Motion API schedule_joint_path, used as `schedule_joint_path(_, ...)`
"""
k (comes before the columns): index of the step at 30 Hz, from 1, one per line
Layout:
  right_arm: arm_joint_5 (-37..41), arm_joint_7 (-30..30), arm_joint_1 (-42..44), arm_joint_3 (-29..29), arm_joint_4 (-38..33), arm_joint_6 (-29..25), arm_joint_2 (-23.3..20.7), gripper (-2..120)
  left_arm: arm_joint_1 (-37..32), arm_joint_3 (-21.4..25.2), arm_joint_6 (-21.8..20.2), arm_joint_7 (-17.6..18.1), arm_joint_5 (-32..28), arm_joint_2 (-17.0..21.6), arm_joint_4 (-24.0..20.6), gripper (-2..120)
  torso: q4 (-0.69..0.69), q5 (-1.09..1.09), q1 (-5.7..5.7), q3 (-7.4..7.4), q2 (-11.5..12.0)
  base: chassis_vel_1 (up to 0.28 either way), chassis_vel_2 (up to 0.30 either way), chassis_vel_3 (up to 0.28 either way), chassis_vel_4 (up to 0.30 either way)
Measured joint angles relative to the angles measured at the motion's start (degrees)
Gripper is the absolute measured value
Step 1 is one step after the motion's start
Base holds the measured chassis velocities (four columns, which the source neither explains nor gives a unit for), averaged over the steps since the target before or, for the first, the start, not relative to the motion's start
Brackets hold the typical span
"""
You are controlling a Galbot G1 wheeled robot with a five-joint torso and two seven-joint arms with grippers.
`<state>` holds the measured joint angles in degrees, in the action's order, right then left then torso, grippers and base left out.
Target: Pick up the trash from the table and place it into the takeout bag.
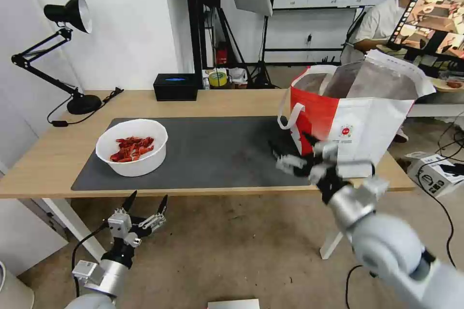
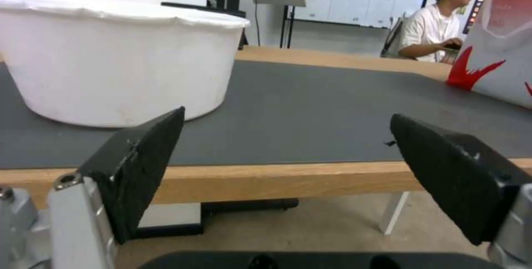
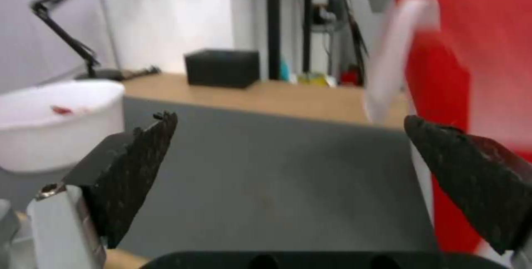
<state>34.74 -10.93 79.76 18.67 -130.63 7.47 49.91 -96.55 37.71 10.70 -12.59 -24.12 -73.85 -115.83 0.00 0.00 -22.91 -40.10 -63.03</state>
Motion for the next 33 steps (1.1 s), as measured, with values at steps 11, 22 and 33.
schedule_joint_path(11, -8.70, -3.64, 10.20, 1.22, 0.23, -3.94, 5.17, 100, -0.26, -0.07, 0.50, -0.28, 0.13, -0.28, 0.06, 100, 0.00, 0.00, 0.00, -0.01, 0.00, 0.000, 0.000, 0.000, 0.000)
schedule_joint_path(22, -10.22, -7.86, 12.20, 0.94, 1.06, -3.14, 6.62, 100, -1.25, 0.85, 1.13, -0.39, -0.26, -0.47, -0.36, 100, 0.00, 0.00, 0.00, -0.01, 0.00, 0.000, 0.000, 0.000, 0.000)
schedule_joint_path(33, -10.91, -7.63, 13.47, -0.50, 3.10, -2.85, 7.45, 100, -1.33, 1.06, 1.04, -0.32, -0.61, -0.94, -0.44, 100, 0.01, 0.00, 0.00, -0.01, 0.00, 0.000, 0.000, 0.000, 0.000)
